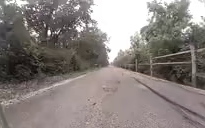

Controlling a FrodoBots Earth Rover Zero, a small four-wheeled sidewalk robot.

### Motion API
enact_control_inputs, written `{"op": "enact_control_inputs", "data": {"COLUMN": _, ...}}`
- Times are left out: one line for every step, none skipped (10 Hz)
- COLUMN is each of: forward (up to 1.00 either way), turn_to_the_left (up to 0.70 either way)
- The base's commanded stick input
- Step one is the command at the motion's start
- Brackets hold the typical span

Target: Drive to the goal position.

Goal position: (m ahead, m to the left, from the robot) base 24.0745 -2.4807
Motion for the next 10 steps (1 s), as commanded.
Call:
{"op": "enact_control_inputs", "data": {"forward": 0.7, "turn_to_the_left": 0.0}}
{"op": "enact_control_inputs", "data": {"forward": 0.7, "turn_to_the_left": 0.0}}
{"op": "enact_control_inputs", "data": {"forward": 0.7, "turn_to_the_left": 0.0}}
{"op": "enact_control_inputs", "data": {"forward": 0.7, "turn_to_the_left": 0.0}}
{"op": "enact_control_inputs", "data": {"forward": 0.7, "turn_to_the_left": 0.0}}
{"op": "enact_control_inputs", "data": {"forward": 0.7, "turn_to_the_left": 0.0}}
{"op": "enact_control_inputs", "data": {"forward": 0.7, "turn_to_the_left": 0.0}}
{"op": "enact_control_inputs", "data": {"forward": 0.7, "turn_to_the_left": 0.0}}
{"op": "enact_control_inputs", "data": {"forward": 0.7, "turn_to_the_left": 0.0}}
{"op": "enact_control_inputs", "data": {"forward": 0.7, "turn_to_the_left": 0.0}}
